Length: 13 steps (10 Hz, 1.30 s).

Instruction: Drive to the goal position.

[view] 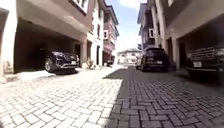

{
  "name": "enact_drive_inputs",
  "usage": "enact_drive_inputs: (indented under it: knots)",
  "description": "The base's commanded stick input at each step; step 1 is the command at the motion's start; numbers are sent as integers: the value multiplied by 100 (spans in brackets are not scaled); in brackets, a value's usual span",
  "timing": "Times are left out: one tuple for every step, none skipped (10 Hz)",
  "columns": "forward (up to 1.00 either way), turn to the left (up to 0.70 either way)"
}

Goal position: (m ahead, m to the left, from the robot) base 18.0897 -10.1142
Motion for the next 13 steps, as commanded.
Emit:
enact_drive_inputs:
  knots:
    - [50, -33]
    - [50, -1]
    - [50, 0]
    - [50, 0]
    - [50, 0]
    - [50, 0]
    - [50, 0]
    - [50, 0]
    - [50, 0]
    - [50, 0]
    - [50, 0]
    - [50, 0]
    - [50, 0]
